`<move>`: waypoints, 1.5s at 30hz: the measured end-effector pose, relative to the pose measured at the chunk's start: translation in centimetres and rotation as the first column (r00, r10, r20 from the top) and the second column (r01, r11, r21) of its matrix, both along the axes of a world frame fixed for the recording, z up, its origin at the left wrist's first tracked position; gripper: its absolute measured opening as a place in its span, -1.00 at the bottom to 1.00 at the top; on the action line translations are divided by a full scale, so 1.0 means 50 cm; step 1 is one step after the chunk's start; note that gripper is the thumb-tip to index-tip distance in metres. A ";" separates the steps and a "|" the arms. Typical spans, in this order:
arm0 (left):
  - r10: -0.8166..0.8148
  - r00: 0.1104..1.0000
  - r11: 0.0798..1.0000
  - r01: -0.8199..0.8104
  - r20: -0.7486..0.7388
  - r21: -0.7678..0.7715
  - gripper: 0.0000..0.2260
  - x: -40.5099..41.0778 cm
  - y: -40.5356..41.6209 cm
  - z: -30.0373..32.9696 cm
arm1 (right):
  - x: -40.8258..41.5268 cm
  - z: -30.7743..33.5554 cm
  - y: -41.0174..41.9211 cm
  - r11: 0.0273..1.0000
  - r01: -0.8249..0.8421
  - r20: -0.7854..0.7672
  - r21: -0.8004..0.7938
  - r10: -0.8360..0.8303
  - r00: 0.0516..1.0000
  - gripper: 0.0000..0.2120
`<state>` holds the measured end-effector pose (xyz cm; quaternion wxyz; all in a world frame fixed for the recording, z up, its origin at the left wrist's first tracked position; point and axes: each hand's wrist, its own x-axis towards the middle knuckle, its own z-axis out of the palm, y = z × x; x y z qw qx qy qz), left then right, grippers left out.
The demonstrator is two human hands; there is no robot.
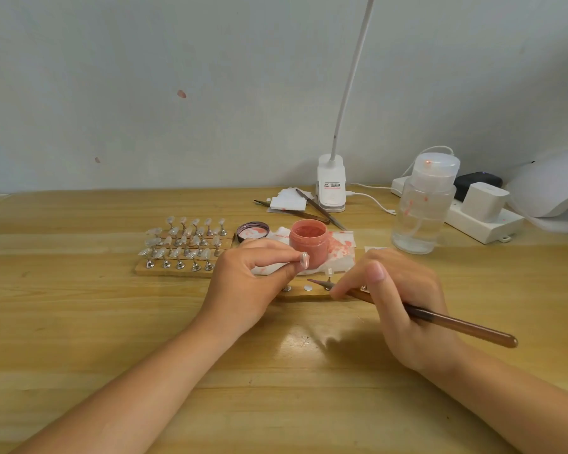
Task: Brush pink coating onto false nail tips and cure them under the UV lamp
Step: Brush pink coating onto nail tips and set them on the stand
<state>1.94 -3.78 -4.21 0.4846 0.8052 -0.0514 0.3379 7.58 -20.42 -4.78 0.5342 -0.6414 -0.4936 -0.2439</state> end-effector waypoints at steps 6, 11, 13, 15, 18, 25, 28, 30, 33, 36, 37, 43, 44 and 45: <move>-0.008 1.000 1.000 0.008 -0.003 0.013 -0.89 -0.001 0.001 -0.002 | 0.000 -0.001 0.002 0.999 0.034 -0.048 -0.016 -0.034 0.998 -0.46; -0.020 1.000 1.000 0.020 -0.016 -0.017 -0.90 -0.001 0.000 -0.001 | -0.003 -0.003 -0.001 1.000 0.027 -0.058 0.002 -0.027 0.998 -0.46; -0.019 1.000 1.000 0.019 -0.007 -0.007 -0.89 0.000 0.001 -0.002 | -0.003 -0.002 0.000 0.999 0.038 -0.081 -0.013 -0.039 0.996 -0.47; -0.020 1.000 1.000 0.020 -0.001 -0.010 -0.88 0.000 0.002 -0.003 | -0.003 -0.002 0.000 1.000 0.020 -0.105 -0.013 -0.022 0.994 -0.45; -0.022 1.000 1.000 0.022 0.001 -0.006 -0.91 0.000 0.002 -0.004 | -0.006 0.001 -0.002 1.000 -0.008 -0.100 0.026 0.011 0.995 -0.46; -0.025 1.000 0.999 0.025 0.003 -0.029 -0.91 0.000 0.002 -0.003 | -0.007 0.000 -0.003 1.000 0.001 -0.140 0.002 -0.001 0.990 -0.51; -0.052 0.999 0.998 0.052 0.007 -0.032 -0.89 -0.002 0.000 0.000 | -0.006 0.001 -0.003 1.000 0.009 -0.126 0.016 -0.007 0.992 -0.49; -0.060 0.998 0.998 0.060 0.009 -0.034 -0.88 -0.002 0.000 0.001 | -0.005 0.001 -0.002 1.000 0.010 -0.141 -0.001 -0.010 0.990 -0.49; -0.049 0.999 0.996 0.049 -0.003 -0.072 -0.89 -0.002 0.001 0.000 | -0.007 -0.001 -0.003 1.000 -0.011 -0.139 -0.015 0.009 0.990 -0.49; -0.063 0.998 0.997 0.062 -0.004 -0.049 -0.85 -0.003 0.001 0.001 | -0.006 0.000 -0.003 1.000 0.003 -0.109 -0.005 -0.004 0.994 -0.52; -0.067 0.998 0.997 0.066 -0.004 -0.039 -0.85 -0.003 0.001 0.001 | -0.005 0.000 -0.002 1.000 0.015 -0.098 -0.019 -0.017 0.995 -0.51; -0.027 0.999 0.998 0.026 -0.020 -0.054 -0.92 0.000 0.001 -0.003 | -0.006 0.000 -0.003 1.000 -0.007 -0.087 -0.024 0.004 0.996 -0.43; -0.025 1.000 0.999 0.024 -0.016 -0.032 -0.91 0.000 0.001 -0.003 | -0.005 0.000 -0.002 1.000 0.010 -0.080 -0.022 -0.012 0.997 -0.45; -0.021 1.000 1.000 0.020 -0.014 -0.010 -0.90 -0.001 0.002 -0.002 | -0.005 0.000 -0.002 0.999 0.028 -0.080 -0.035 -0.031 0.996 -0.47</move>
